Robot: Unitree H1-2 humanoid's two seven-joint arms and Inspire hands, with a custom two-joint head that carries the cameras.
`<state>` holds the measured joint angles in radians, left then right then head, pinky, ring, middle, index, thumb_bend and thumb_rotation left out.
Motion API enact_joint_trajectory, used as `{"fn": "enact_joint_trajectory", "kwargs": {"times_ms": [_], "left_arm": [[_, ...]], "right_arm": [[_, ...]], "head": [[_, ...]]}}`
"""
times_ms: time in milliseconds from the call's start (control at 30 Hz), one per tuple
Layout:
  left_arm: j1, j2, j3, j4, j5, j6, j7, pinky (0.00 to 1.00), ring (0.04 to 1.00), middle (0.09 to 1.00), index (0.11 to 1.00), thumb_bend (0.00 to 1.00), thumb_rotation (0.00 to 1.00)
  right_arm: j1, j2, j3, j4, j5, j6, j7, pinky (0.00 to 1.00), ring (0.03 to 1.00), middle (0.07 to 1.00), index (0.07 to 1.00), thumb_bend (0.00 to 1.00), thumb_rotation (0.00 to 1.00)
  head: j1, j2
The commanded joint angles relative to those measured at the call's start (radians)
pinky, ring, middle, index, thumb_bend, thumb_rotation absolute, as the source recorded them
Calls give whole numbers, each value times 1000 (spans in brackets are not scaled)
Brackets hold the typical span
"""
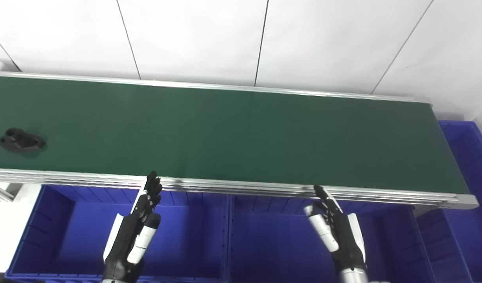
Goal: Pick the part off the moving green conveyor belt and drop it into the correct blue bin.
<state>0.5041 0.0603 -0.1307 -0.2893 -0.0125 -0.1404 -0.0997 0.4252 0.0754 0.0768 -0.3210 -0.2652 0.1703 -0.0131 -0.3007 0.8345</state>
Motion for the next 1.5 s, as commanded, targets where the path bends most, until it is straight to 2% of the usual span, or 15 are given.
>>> {"fn": "enact_joint_trajectory", "kwargs": {"times_ms": [0,133,200,233,433,533,733,900,1033,1133,1167,1200,1233,1267,1467], "left_arm": [[-2,-1,2,-25,4,-25,2,1000,1000,1000,1000,635,869],[-5,3,3,-24,13,-30,2,1000,1000,1000,1000,628,886],[-6,2,5,-23,11,-33,2,1000,1000,1000,1000,621,883],[-6,2,6,-22,9,-36,2,1000,1000,1000,1000,609,878],[-9,2,9,-20,8,-35,2,1000,1000,1000,1000,614,880],[-11,3,10,-20,0,-29,-1,1000,1000,1000,1000,617,883],[-14,3,11,-12,1,-34,-2,1000,1000,1000,1000,608,880],[-17,0,12,-2,-2,-39,-1,1000,999,1000,1000,590,877],[-18,-5,7,9,6,-43,1,1000,999,1000,1000,623,872],[-20,-13,2,32,23,-58,7,1000,995,1000,1000,644,865],[-20,-15,0,38,30,-66,9,1000,993,1000,1000,646,868],[-19,-18,-3,49,45,-79,13,1000,990,1000,1000,648,871],[-18,-21,-5,57,54,-89,16,1000,984,1000,1000,650,876],[-18,-25,-8,69,61,-100,20,1000,984,1000,1000,651,876],[-15,-57,-21,119,100,-133,42,993,958,997,1000,664,846]], "right_arm": [[-10,7,-1,-40,20,-58,-19,826,905,942,949,735,997],[-14,11,-1,-47,51,-49,-19,863,923,951,960,720,1000],[-13,19,-5,-52,80,-43,-19,891,928,956,967,734,1000],[-13,23,-7,-52,93,-43,-21,909,927,957,969,777,1000],[-16,41,-26,5,158,-128,-46,912,919,956,976,887,1000],[-17,41,-25,17,164,-143,-51,912,918,956,975,883,1000],[-21,36,-22,24,165,-131,-52,920,928,960,975,900,1000],[-21,31,-16,18,155,-119,-48,921,927,960,983,872,1000],[-22,14,-9,27,144,-129,-43,933,931,967,997,794,995],[-24,-1,-11,50,149,-153,-42,931,926,964,998,775,978],[-23,-5,-11,56,154,-160,-41,934,927,966,999,763,969],[-21,-13,-12,64,154,-174,-41,933,926,966,1000,750,964],[-20,-18,-11,70,153,-184,-41,927,922,964,1000,733,963],[-18,-24,-12,75,155,-193,-40,926,922,963,1000,732,963],[-4,-50,-26,103,203,-234,-26,938,932,972,1000,713,937]], "head": [[-1,2],[-5,9],[-8,12],[-8,12],[-18,13],[-19,13],[-18,12],[-11,5],[7,-12],[47,-48],[47,-48],[71,-70],[71,-70],[102,-96],[179,-164]]}}
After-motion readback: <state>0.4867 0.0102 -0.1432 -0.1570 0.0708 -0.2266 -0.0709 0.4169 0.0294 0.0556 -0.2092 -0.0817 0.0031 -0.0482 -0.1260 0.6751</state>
